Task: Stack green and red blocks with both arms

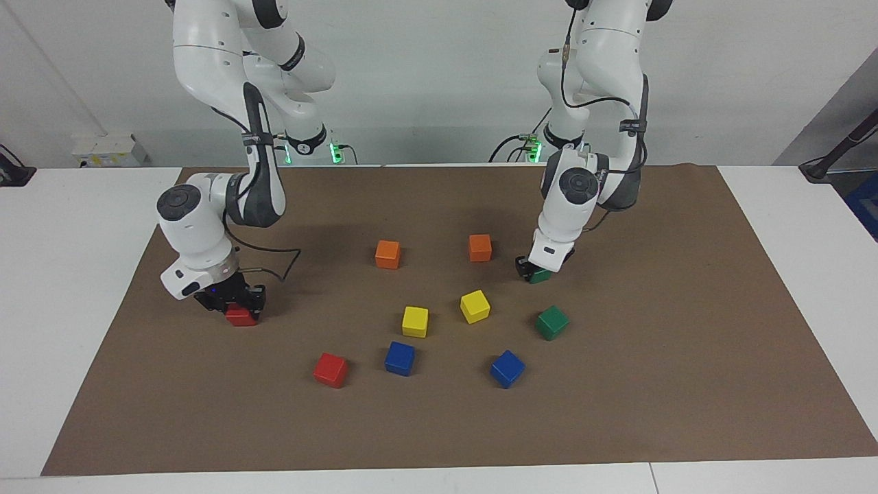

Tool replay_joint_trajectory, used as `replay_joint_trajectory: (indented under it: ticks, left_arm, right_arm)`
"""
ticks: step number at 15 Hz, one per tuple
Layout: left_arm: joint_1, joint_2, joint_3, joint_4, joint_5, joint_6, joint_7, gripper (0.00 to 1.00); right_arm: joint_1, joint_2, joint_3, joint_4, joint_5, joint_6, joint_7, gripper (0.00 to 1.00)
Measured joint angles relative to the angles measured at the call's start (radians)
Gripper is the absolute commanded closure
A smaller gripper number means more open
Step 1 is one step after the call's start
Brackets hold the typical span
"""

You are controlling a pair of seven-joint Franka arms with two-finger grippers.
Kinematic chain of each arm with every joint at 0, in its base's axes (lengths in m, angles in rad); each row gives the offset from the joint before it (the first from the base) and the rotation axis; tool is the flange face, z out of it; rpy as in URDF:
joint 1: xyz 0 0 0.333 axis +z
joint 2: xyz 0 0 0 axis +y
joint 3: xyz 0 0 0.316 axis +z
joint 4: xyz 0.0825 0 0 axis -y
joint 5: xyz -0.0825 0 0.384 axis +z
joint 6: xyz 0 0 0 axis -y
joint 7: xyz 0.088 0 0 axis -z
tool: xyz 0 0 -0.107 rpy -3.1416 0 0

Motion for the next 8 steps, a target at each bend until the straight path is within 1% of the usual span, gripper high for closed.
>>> replay_joint_trajectory:
  ticks: [1, 3, 5, 6, 8]
  left_arm:
    - [0.05, -0.01, 0.005, 0.013, 0.0, -0.022, 0.105, 1.0]
    - [0.18, -0.02, 0.012, 0.045, 0.0, -0.04, 0.335, 1.0]
    - [0.282, -0.018, 0.017, 0.059, 0.001, -0.037, 0.513, 1.0]
    - [0.312, -0.01, 0.017, 0.064, 0.004, -0.036, 0.562, 1.0]
    - [0.33, 0.022, 0.017, 0.083, 0.014, -0.026, 0.592, 1.0]
  right_arm:
    - [0.005, -0.001, 0.002, 0.039, 0.0, -0.056, 0.0, 0.0]
    - [0.029, 0.001, 0.003, 0.162, -0.001, -0.215, 0.015, 0.0]
    - [0.075, 0.017, 0.003, 0.286, -0.022, -0.33, 0.097, 0.0]
    - [0.109, 0.032, 0.004, 0.335, -0.03, -0.36, 0.171, 0.0]
    - [0.178, 0.084, 0.005, 0.411, -0.033, -0.393, 0.34, 0.0]
